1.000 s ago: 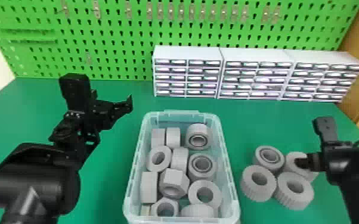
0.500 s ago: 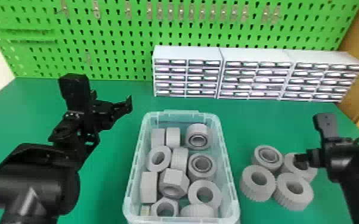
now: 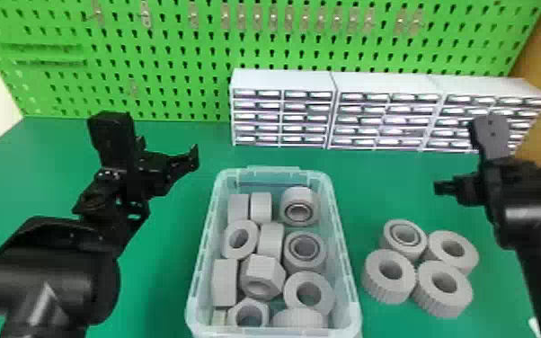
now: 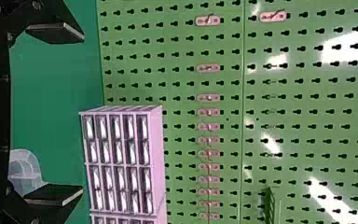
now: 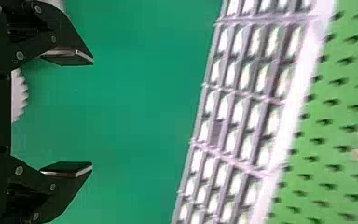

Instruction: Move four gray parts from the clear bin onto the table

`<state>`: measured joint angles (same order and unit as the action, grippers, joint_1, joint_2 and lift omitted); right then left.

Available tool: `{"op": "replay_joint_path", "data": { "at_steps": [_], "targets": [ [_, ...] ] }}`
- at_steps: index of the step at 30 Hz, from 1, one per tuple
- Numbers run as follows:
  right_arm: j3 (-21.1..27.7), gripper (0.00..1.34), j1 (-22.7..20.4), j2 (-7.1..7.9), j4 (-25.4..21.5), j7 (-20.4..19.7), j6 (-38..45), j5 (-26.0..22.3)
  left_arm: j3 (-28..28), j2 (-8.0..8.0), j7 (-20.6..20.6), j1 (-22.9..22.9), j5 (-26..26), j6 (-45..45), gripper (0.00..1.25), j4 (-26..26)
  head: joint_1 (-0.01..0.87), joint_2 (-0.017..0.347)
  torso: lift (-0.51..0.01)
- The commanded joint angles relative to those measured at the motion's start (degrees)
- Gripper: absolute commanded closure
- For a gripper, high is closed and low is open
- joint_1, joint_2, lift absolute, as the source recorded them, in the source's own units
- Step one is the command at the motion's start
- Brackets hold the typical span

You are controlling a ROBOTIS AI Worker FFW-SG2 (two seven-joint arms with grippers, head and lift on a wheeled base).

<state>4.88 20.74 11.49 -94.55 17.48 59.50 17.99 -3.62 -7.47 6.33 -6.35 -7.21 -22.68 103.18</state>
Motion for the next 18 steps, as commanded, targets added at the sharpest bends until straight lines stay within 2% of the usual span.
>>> {"op": "replay_joint_path", "data": {
  "at_steps": [1,7,12,18],
  "targets": [
    [-1.02,0.46,-2.1,-0.15,-6.35,-0.52,0.0,-3.66,0.02,0.0,0.0,-0.06,0.0,0.0,0.14,0.0,0.686,0.026,-0.05],
    [-0.93,0.46,-5.09,-1.47,-11.01,-1.48,-3.34,-7.7,0.55,0.0,0.09,0.03,0.09,0.09,0.14,0.0,0.686,0.026,-0.05],
    [0.56,0.46,-7.03,-2.87,-11.62,-1.66,-10.98,-11.22,1.25,0.0,0.35,-0.5,0.09,0.09,0.14,0.09,0.686,0.026,-0.05],
    [3.55,0.46,-9.14,-3.49,-11.62,-1.66,-18.72,-16.23,1.42,0.17,1.41,-2.61,1.05,0.7,0.14,0.09,0.686,0.026,-0.05]
  ]
}}
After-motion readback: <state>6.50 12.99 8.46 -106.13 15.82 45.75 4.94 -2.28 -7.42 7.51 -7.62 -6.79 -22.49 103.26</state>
